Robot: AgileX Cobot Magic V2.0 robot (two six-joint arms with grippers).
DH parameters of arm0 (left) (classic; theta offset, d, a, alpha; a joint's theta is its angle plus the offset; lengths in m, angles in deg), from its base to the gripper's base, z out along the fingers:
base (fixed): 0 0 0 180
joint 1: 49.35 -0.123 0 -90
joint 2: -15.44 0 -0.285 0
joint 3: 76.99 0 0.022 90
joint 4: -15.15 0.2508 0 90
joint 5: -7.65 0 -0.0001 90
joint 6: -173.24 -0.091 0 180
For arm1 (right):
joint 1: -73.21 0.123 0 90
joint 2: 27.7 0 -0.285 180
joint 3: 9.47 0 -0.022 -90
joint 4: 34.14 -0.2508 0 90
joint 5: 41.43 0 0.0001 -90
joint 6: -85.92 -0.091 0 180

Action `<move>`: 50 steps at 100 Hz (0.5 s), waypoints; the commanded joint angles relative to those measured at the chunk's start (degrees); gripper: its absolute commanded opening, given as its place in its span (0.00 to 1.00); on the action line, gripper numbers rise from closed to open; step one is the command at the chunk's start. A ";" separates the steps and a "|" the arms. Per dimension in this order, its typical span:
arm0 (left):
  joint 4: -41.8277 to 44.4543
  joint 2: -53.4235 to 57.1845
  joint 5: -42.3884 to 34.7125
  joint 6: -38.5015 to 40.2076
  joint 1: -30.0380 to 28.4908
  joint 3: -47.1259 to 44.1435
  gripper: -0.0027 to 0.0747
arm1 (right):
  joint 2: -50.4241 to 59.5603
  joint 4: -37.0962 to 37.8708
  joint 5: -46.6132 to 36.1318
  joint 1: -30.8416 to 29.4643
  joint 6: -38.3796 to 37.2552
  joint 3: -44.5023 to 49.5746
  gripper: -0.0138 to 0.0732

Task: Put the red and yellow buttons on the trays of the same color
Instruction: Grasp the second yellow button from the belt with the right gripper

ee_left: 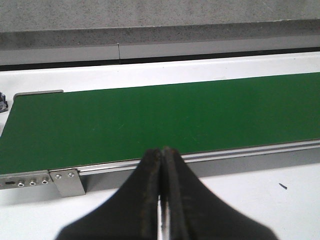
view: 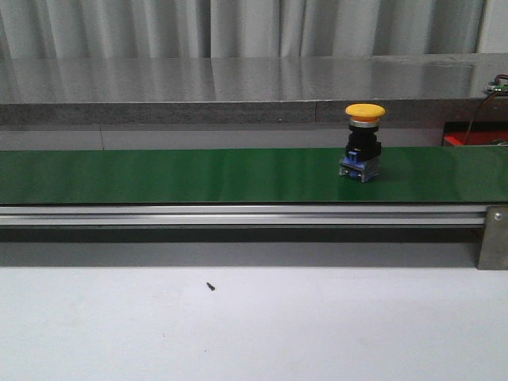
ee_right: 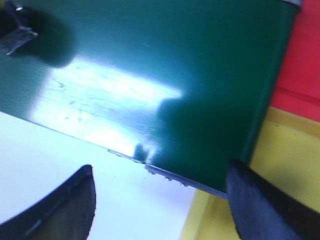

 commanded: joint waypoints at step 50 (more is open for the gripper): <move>-0.90 -0.06 -3.89 0.05 0.45 1.72 0.01 | -6.44 -2.27 -4.37 12.84 5.42 -10.80 0.79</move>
